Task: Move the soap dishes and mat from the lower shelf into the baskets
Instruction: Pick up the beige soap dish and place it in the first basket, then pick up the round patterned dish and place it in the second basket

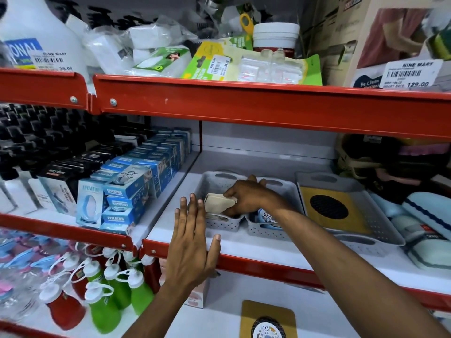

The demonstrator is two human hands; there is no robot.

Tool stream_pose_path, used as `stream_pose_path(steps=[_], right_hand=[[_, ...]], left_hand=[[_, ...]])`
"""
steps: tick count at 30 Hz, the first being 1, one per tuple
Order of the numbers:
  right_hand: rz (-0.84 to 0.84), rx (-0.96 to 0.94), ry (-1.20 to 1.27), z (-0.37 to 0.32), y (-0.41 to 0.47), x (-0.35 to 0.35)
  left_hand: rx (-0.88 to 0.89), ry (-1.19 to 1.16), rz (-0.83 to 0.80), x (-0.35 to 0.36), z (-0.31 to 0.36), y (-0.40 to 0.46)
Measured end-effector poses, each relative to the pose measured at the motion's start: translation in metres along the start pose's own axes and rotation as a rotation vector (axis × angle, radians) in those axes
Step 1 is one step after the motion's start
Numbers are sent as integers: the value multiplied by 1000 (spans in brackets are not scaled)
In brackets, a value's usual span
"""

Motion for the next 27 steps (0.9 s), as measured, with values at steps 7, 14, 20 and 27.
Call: stream_pose_path(steps=[7, 14, 20, 27], right_hand=[[210, 1, -11, -5, -30, -1], [671, 9, -7, 6, -114, 41], [864, -138, -72, 28, -165, 108], [749, -346, -171, 59, -184, 248]], left_hand=[[1, 30, 5, -2, 1, -2], [-26, 91, 42, 0, -1, -1], [-11, 137, 94, 0, -1, -4], [-10, 130, 118, 4, 3, -8]])
Point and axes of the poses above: each hand's wrist, its own y-axis towards the middle knuckle, its own x-axis out of the palm, z = x × y, the point moved 5 cm from there along y, towards the middle knuckle, and after that the axes turned 15 degrees about -z, right-handed, at the moved point
